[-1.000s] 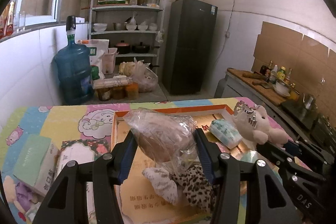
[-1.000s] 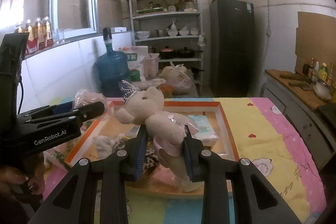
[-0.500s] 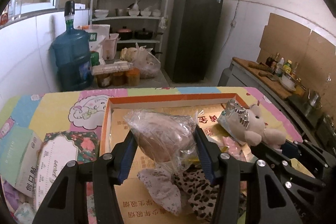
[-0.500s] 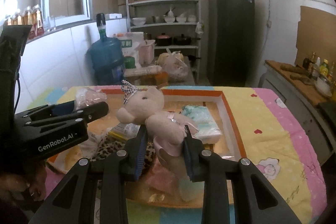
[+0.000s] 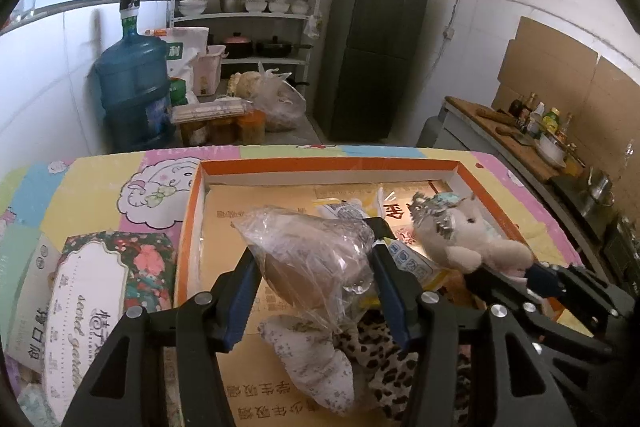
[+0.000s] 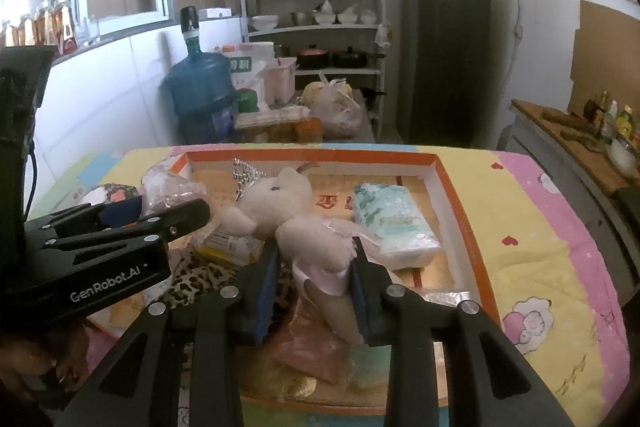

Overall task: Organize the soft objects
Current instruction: 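Open the left gripper over the box while the right gripper releases the pink bunny, then raise both open grippers and move them back toward the remaining items on the quilt, then grasp the purple-dressed bunny with the left gripper while the right grasps the tissue packet, then carry the purple-dressed bunny and tissue packet in both grippers over the orange tray box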

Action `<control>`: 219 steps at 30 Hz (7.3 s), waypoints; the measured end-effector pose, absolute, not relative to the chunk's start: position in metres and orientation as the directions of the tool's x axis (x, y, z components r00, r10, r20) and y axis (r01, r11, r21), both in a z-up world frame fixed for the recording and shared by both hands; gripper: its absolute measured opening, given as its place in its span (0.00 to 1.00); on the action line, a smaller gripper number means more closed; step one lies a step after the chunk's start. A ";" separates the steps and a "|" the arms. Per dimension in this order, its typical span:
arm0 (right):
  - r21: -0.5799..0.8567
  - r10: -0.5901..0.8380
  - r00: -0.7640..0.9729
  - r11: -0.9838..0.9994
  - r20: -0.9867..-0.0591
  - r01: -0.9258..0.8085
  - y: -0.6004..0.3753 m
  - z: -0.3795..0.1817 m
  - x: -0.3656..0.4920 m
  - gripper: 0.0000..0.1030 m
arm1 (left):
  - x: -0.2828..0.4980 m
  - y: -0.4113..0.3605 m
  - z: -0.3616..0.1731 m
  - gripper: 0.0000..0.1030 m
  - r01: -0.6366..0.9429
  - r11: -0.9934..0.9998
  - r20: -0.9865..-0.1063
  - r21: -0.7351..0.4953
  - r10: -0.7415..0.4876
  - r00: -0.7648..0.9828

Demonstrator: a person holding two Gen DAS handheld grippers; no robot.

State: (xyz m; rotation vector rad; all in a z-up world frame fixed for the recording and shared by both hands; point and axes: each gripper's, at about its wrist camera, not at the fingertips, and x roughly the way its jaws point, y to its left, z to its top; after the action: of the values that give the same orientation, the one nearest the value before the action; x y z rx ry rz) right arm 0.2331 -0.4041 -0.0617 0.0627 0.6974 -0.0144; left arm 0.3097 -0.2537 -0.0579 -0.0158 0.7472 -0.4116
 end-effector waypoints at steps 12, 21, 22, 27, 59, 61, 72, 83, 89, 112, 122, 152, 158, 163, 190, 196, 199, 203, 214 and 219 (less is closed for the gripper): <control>0.107 0.037 0.766 0.993 -0.642 0.042 -0.411 -0.067 0.233 0.41 | 0.304 -0.251 -0.055 0.66 0.342 0.929 -0.648 -0.143 -0.349 0.677; 0.141 0.047 0.777 0.989 -0.628 0.054 -0.415 -0.064 0.226 0.53 | 0.295 -0.248 -0.044 0.77 0.341 0.930 -0.622 -0.136 -0.348 0.701; 0.146 0.047 0.781 0.988 -0.623 0.057 -0.415 -0.062 0.224 0.53 | 0.293 -0.248 -0.043 0.77 0.341 0.930 -0.620 -0.135 -0.348 0.703; 0.161 0.044 0.798 0.985 -0.601 0.066 -0.416 -0.054 0.217 0.53 | 0.286 -0.245 -0.035 0.77 0.345 0.929 -0.605 -0.136 -0.353 0.714; 0.160 0.030 0.844 0.985 -0.535 0.066 -0.374 -0.011 0.158 0.53 | 0.224 -0.189 0.003 0.77 0.335 0.935 -0.531 -0.116 -0.343 0.775; 0.156 0.030 0.848 0.986 -0.530 0.062 -0.369 -0.008 0.154 0.53 | 0.217 -0.184 0.005 0.77 0.334 0.935 -0.523 -0.116 -0.343 0.780; 0.145 0.039 0.859 0.989 -0.510 0.041 -0.342 0.004 0.133 0.53 | 0.190 -0.156 0.016 0.77 0.317 0.941 -0.496 -0.116 -0.331 0.803; 0.129 0.060 0.873 0.992 -0.484 0.004 -0.306 0.016 0.114 0.53 | 0.163 -0.123 0.026 0.77 0.271 0.958 -0.460 -0.092 -0.282 0.842; 0.124 0.083 0.874 0.992 -0.478 -0.026 -0.283 0.017 0.106 0.53 | 0.152 -0.100 0.026 0.77 0.239 0.968 -0.449 -0.081 -0.250 0.858; 0.119 0.177 0.855 0.983 -0.487 -0.136 -0.204 0.008 0.097 0.64 | 0.129 -0.017 0.006 0.78 0.130 0.989 -0.464 -0.065 -0.145 0.874; 0.110 0.218 0.836 0.976 -0.504 -0.188 -0.172 0.002 0.102 0.67 | 0.125 0.014 -0.003 0.78 0.082 0.995 -0.481 -0.064 -0.103 0.871; 0.163 0.315 0.691 0.947 -0.651 -0.278 -0.128 -0.062 0.150 0.67 | 0.129 0.092 -0.039 0.78 -0.017 0.993 -0.521 -0.117 -0.047 0.852; 0.232 0.360 0.636 0.932 -0.682 -0.279 -0.135 -0.078 0.173 0.73 | 0.137 0.095 -0.045 0.78 -0.014 0.992 -0.532 -0.127 -0.057 0.845; 0.279 0.399 0.590 0.916 -0.702 -0.286 -0.138 -0.087 0.188 0.74 | 0.145 0.100 -0.050 0.78 -0.022 0.990 -0.543 -0.138 -0.057 0.838; 0.139 0.331 0.558 0.923 -0.761 -0.359 -0.092 -0.101 0.191 0.45 | 0.209 0.087 -0.047 0.78 0.181 0.974 -0.584 -0.139 -0.228 0.779; 0.170 0.353 0.558 0.920 -0.751 -0.354 -0.107 -0.098 0.175 0.44 | 0.241 0.070 -0.065 0.78 0.219 0.971 -0.644 -0.101 -0.231 0.729; 0.190 0.364 0.562 0.920 -0.743 -0.343 -0.115 -0.096 0.171 0.44 | 0.255 0.066 -0.076 0.78 0.252 0.955 -0.682 -0.156 -0.288 0.672; 0.203 0.373 0.566 0.918 -0.735 -0.342 -0.121 -0.093 0.174 0.44 | 0.265 0.063 -0.087 0.74 0.267 0.940 -0.717 -0.210 -0.334 0.612; 0.229 0.392 0.554 0.911 -0.734 -0.342 -0.123 -0.096 0.177 0.45 | 0.250 0.061 -0.079 0.41 0.288 0.931 -0.670 -0.224 -0.361 0.648; 0.228 0.394 0.562 0.911 -0.727 -0.344 -0.124 -0.093 0.176 0.45 | 0.236 0.066 -0.077 0.34 0.279 0.930 -0.643 -0.241 -0.368 0.672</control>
State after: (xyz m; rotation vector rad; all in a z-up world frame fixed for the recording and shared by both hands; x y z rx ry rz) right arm 0.1758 -0.1235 -0.0930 0.0619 0.8716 0.4351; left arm 0.2358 0.0656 -0.0772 -0.1265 0.7502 -0.3652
